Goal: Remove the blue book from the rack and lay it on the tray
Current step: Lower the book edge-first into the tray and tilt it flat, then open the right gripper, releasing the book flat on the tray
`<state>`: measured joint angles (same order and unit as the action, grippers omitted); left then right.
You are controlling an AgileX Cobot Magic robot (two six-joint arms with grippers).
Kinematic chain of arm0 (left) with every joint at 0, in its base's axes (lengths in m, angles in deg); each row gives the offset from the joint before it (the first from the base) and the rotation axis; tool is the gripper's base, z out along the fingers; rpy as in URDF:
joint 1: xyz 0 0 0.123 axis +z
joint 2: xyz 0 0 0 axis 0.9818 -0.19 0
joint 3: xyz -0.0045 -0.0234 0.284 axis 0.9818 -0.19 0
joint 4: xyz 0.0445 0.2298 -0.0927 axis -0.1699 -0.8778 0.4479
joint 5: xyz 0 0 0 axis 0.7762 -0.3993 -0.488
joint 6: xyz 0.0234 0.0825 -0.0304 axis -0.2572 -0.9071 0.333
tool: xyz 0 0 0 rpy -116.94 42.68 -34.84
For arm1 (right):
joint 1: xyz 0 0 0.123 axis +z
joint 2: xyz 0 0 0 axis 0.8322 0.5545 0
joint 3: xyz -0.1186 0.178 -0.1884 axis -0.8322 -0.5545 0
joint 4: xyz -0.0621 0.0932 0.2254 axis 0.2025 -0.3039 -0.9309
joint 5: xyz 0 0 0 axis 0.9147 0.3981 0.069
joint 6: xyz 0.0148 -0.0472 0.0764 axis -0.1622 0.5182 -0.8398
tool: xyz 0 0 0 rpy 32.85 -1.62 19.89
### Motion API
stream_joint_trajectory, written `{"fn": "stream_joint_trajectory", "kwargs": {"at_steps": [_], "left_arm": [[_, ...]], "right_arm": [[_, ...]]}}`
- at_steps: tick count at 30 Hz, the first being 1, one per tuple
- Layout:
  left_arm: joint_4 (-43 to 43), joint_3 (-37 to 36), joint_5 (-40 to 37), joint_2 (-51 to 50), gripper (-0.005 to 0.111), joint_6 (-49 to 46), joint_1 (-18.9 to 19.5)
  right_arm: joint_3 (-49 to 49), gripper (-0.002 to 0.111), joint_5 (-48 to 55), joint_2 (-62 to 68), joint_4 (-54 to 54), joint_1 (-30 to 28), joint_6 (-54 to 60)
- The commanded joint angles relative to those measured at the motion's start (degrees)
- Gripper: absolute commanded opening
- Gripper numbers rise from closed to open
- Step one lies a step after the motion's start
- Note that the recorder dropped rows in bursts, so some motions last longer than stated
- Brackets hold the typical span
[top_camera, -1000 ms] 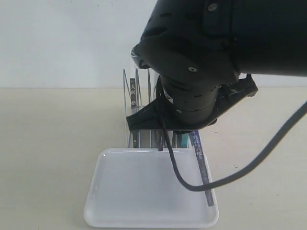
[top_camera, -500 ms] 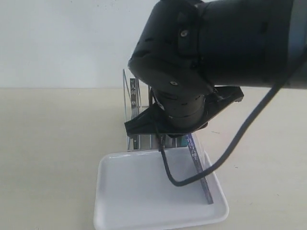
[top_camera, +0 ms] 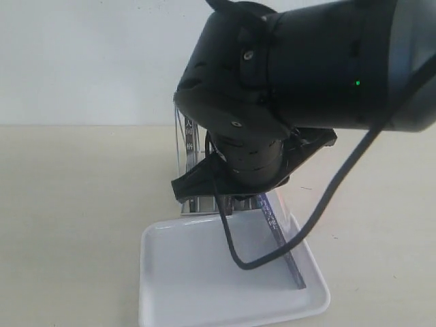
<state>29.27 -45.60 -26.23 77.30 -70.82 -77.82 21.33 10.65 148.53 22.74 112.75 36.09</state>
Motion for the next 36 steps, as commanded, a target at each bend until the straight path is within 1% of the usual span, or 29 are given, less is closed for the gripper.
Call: {"fn": "stream_joint_trajectory", "kwargs": {"at_steps": [1, 2, 3, 7, 13, 17, 21, 24, 25, 26, 27, 29, 30, 36], "left_arm": [[-0.17, -0.22, 0.22, 0.13, 0.006, -0.12, -0.46], [-0.17, -0.22, 0.22, 0.13, 0.006, -0.12, -0.46], [-0.17, -0.22, 0.22, 0.13, 0.006, -0.12, -0.46], [-0.17, -0.22, 0.22, 0.13, 0.006, -0.12, -0.46], [-0.17, -0.22, 0.22, 0.13, 0.006, -0.12, -0.46], [-0.17, -0.22, 0.22, 0.13, 0.006, -0.12, -0.46], [-0.17, -0.22, 0.22, 0.13, 0.006, -0.12, -0.46], [-0.17, -0.22, 0.22, 0.13, 0.006, -0.12, -0.46], [-0.17, -0.22, 0.22, 0.13, 0.006, -0.12, -0.46], [-0.17, -0.22, 0.22, 0.13, 0.006, -0.12, -0.46], [-0.17, -0.22, 0.22, 0.13, 0.006, -0.12, -0.46], [-0.17, -0.22, 0.22, 0.13, 0.006, -0.12, -0.46], [-0.17, -0.22, 0.22, 0.13, 0.006, -0.12, -0.46], [-0.17, -0.22, 0.22, 0.13, 0.006, -0.12, -0.46]], "right_arm": [[-0.65, 0.042, 1.04, 1.21, -6.32, -0.63, 2.43], [-0.65, 0.049, 1.30, 1.21, -6.93, -0.52, 2.43], [-0.65, 0.052, 2.00, 1.21, -7.94, -0.52, 2.43], [-0.65, 0.052, 3.22, 1.10, -10.40, -0.52, 2.43], [0.48, 0.052, 2.58, -0.75, -17.81, -0.52, 3.85], [4.26, 0.052, 2.45, -2.38, -23.56, -0.52, 6.09], [9.00, 0.052, 1.78, -4.04, -29.39, -0.52, 10.64], [11.78, 0.052, 1.56, -5.05, -30.46, -0.52, 11.38], [12.59, 0.050, 1.56, -5.37, -30.46, -0.52, 11.46], [12.95, 0.046, 1.56, -5.50, -30.46, -0.52, 11.84], [13.11, 0.035, 1.56, -5.81, -30.46, -0.52, 12.41], [13.37, 0.005, 1.56, -6.20, -29.84, -0.52, 15.45], [13.37, 0.001, 1.56, -6.14, -29.44, -0.52, 16.42], [13.37, 0.001, 1.40, -6.14, -29.52, -0.52, 17.42]]}}
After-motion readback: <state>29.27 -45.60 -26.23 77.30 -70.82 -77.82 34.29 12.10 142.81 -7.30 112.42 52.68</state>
